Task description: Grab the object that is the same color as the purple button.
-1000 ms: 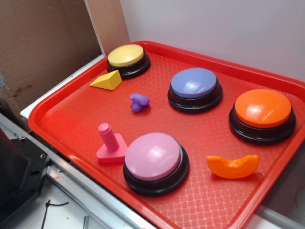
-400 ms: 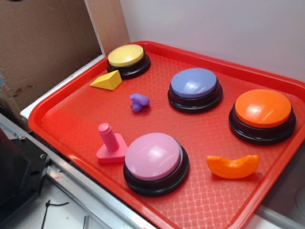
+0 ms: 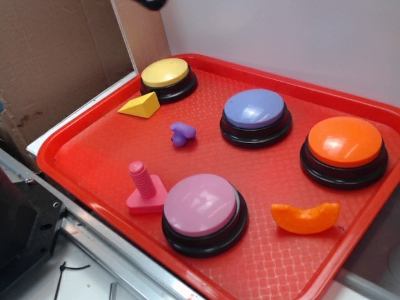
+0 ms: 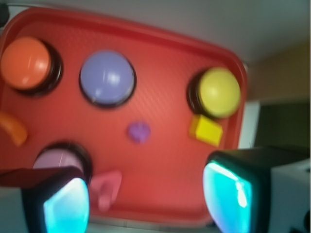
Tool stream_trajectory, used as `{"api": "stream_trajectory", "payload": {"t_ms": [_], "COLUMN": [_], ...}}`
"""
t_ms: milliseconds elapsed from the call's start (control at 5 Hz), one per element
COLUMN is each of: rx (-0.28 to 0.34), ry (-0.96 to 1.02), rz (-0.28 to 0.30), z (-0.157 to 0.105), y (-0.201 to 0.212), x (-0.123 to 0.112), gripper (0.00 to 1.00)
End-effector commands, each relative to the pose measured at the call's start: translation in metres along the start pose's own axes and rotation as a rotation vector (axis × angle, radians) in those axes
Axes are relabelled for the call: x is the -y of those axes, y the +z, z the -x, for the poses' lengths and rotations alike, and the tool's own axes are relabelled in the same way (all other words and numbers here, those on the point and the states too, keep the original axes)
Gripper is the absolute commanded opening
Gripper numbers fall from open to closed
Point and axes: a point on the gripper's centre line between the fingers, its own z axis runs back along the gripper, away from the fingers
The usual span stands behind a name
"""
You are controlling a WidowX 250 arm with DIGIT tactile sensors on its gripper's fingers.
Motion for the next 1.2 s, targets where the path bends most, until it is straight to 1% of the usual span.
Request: {"api": "stream_trajectory", "payload": {"t_ms": [0, 200, 400, 600, 800, 1000], "rx": [-0.101, -0.178, -0.184, -0.160, -0.145, -0.116], "ry": [-0.121, -0.186, -0.221, -0.295, -0.339, -0.334], "rz": [0.000, 0.011, 0.027, 0.060, 0.063, 0.057], "z": [0.023, 0.037, 0.029, 0.014, 0.008, 0.003], "y": [-0.090, -0.138, -0.187, -0.197, -0.196, -0.189], "x": [-0.009, -0.006, 0.006, 0.019, 0.027, 0.026], "gripper": [1.00, 1.00, 1.00, 1.00, 1.00, 1.00]}}
